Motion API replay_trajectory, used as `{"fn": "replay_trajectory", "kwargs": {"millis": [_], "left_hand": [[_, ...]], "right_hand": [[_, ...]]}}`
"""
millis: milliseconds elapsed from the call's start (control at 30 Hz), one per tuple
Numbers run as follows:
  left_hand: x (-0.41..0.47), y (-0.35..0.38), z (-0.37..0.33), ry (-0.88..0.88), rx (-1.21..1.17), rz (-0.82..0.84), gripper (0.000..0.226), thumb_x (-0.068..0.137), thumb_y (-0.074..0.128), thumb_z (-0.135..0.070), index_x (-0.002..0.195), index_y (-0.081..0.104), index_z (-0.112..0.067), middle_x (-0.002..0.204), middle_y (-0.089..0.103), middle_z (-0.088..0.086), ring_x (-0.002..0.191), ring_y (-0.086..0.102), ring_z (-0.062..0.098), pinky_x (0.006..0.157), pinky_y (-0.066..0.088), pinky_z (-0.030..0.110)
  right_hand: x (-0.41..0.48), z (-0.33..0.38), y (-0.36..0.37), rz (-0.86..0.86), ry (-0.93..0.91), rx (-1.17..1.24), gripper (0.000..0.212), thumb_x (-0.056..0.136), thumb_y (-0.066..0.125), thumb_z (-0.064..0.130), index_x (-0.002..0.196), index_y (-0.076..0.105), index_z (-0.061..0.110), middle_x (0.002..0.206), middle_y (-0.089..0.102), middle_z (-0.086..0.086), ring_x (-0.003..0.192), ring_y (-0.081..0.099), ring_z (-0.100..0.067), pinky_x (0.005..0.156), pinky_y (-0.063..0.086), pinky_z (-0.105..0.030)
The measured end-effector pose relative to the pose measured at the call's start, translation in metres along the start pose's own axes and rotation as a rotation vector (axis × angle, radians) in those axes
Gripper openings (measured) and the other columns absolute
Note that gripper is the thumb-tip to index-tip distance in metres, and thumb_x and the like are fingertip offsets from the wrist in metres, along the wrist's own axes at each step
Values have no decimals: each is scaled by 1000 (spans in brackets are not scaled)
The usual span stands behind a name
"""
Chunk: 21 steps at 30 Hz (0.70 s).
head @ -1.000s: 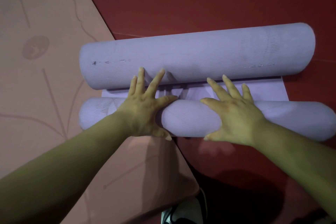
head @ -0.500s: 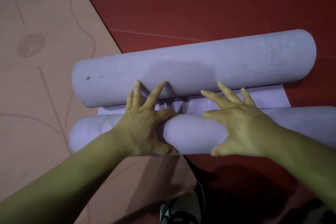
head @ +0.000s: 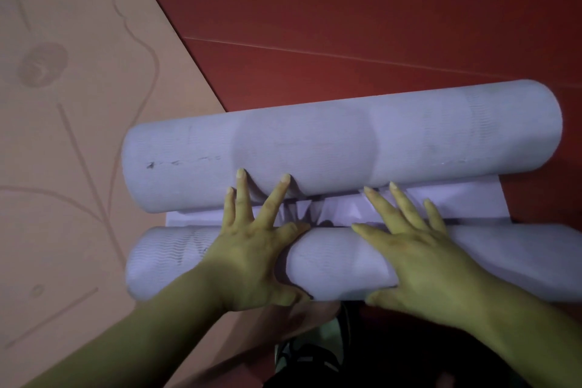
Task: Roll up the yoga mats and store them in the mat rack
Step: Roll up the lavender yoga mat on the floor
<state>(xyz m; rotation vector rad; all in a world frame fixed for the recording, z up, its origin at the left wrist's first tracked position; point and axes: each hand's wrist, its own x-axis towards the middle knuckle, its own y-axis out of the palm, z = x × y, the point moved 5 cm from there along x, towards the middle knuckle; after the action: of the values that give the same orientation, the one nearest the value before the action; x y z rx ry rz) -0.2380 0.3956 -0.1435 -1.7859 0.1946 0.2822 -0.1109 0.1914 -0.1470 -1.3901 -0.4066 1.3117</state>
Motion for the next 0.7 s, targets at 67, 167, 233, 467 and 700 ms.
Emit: {"fn": "replay_trajectory", "kwargs": {"millis": [67,167,233,467,700], "left_hand": [[1,0,-1,-23,42,-43,94,67,52,-94,145,51,-42,172,-3,4,146,-21,59,110,8,81],[6,1,-1,-59,69,-102,94,80,35,-93,153,44,-35,171,4,8,146,-14,62,110,11,81],[11,-2,0,-70,72,-132,96,83,31,-92,156,39,-30,171,8,10,146,-8,63,111,10,81],[23,-7,7,-122,57,-204,97,84,28,-91,162,21,-32,171,7,5,148,-7,61,114,8,77],[37,-12,15,-129,73,-252,90,88,29,-86,161,25,-32,171,9,2,150,-7,57,114,8,75]], "right_hand": [[-3,1,6,-79,25,-59,98,70,45,87,147,53,26,169,17,-8,154,18,-34,112,28,-69],[0,6,3,-226,69,-23,84,91,28,78,152,47,23,167,22,-10,152,25,-34,112,28,-69],[7,5,0,-266,116,-22,81,91,31,75,153,43,25,167,23,-10,152,25,-35,114,27,-67],[17,-5,-4,-286,174,-34,84,91,16,79,161,23,33,170,10,-5,156,10,-31,119,19,-64],[31,-14,-11,-365,184,-5,82,91,28,76,160,23,33,170,13,-2,157,10,-27,120,18,-64]]}}
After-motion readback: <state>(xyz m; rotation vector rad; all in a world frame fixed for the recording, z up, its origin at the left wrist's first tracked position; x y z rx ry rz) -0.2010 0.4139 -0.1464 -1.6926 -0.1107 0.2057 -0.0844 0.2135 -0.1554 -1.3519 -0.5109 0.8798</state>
